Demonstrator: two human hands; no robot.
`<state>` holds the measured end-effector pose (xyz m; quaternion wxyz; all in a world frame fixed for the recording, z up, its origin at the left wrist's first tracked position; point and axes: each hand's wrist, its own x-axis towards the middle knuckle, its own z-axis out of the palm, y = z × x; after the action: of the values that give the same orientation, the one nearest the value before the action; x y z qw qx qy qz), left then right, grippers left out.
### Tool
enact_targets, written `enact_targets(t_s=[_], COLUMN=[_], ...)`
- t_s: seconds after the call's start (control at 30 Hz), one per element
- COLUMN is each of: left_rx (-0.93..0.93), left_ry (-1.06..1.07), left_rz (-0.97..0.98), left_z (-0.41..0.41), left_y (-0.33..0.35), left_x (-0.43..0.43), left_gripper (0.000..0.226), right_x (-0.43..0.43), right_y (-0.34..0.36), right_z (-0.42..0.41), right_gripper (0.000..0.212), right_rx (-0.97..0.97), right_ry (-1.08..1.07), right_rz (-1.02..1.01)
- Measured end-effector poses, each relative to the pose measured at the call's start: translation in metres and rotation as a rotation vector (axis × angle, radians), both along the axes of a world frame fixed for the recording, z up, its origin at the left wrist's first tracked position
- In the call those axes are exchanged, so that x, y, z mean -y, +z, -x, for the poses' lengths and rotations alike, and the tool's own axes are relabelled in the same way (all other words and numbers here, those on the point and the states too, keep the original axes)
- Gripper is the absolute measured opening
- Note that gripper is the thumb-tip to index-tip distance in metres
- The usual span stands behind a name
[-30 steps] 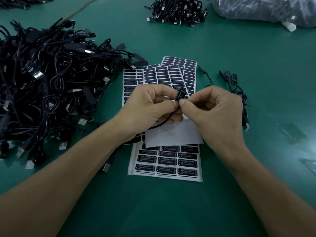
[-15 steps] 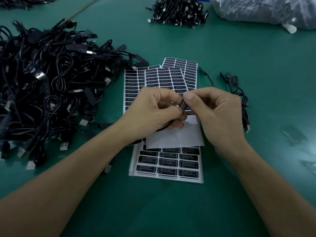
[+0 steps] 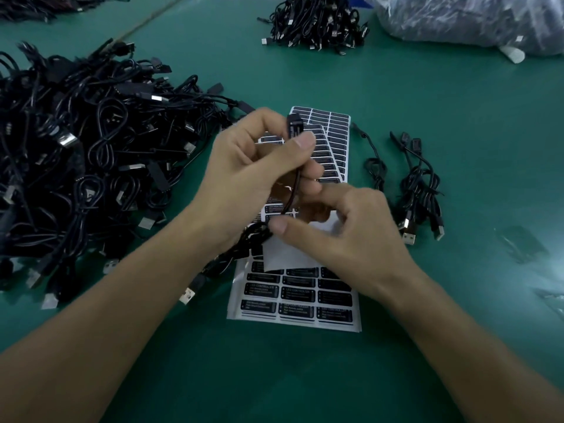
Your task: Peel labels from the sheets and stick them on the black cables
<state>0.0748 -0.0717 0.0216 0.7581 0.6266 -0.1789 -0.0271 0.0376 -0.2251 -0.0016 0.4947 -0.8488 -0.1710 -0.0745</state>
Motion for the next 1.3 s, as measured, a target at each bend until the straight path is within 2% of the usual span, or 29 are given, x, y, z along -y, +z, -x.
enact_targets(t_s=[0.17, 0.33, 0.47, 0.5, 0.57, 0.63, 0.67, 0.73, 0.8, 0.9, 0.97, 1.03, 1.07, 1.17, 1.23, 1.3], left_rx=[-0.088, -0.176, -0.28, -0.304, -0.338, -0.357, -0.347, -0.279, -0.122, 0.24, 0.398, 0.521, 0.545, 0.466, 0.401, 0.361], left_ry=[0.061, 0.078, 0.019, 0.0, 0.003, 0.116, 0.195, 0.376, 0.531, 0.723, 0.832, 0.93, 0.957, 0.971, 0.949, 0.921], left_rz=[0.079, 0.169, 0.279, 0.302, 0.325, 0.314, 0.279, 0.114, -0.145, -0.656, -0.927, -1.15, -1.234, -1.417, -1.493, -1.538], left_z=[-0.003, -0.005, -0.006, -0.008, -0.014, -0.023, -0.028, -0.034, -0.036, -0.039, -0.038, -0.037, -0.038, -0.04, -0.041, -0.044], left_y=[0.001, 0.003, 0.003, 0.003, 0.006, 0.007, 0.007, 0.006, 0.002, -0.002, 0.0, 0.001, 0.001, -0.001, -0.004, -0.006], left_x=[0.001, 0.005, 0.009, 0.008, 0.005, -0.004, -0.01, -0.023, -0.034, -0.045, -0.049, -0.056, -0.061, -0.074, -0.078, -0.08], left_gripper=[0.017, 0.011, 0.012, 0.012, 0.027, 0.046, 0.045, 0.043, 0.037, 0.026, 0.023, 0.016, 0.017, 0.048, 0.058, 0.06], right_x=[-0.011, -0.02, -0.022, -0.021, -0.019, -0.015, -0.012, -0.004, 0.012, 0.044, 0.063, 0.075, 0.077, 0.078, 0.075, 0.069], right_y=[-0.001, 0.0, -0.002, -0.002, -0.002, 0.003, 0.005, 0.011, 0.015, 0.015, 0.014, 0.013, 0.012, 0.01, 0.007, 0.005], right_z=[0.001, 0.005, 0.003, 0.002, 0.002, 0.002, 0.002, 0.0, -0.005, -0.016, -0.021, -0.022, -0.023, -0.024, -0.024, -0.023], right_gripper=[0.003, 0.019, 0.006, 0.009, 0.012, 0.01, 0.008, 0.009, 0.016, 0.015, 0.014, 0.022, 0.028, 0.042, 0.039, 0.032], right_rx=[-0.035, -0.07, -0.053, -0.061, -0.108, -0.148, -0.155, -0.133, -0.03, 0.102, 0.108, 0.101, 0.089, 0.063, 0.105, 0.161], right_ry=[0.022, 0.036, -0.035, -0.051, -0.066, -0.061, -0.066, -0.132, -0.319, -0.658, -0.785, -0.852, -0.868, -0.891, -0.886, -0.853], right_rz=[-0.088, -0.048, -0.097, -0.116, -0.173, -0.284, -0.342, -0.422, -0.393, -0.228, -0.08, 0.035, 0.058, 0.128, 0.213, 0.293])
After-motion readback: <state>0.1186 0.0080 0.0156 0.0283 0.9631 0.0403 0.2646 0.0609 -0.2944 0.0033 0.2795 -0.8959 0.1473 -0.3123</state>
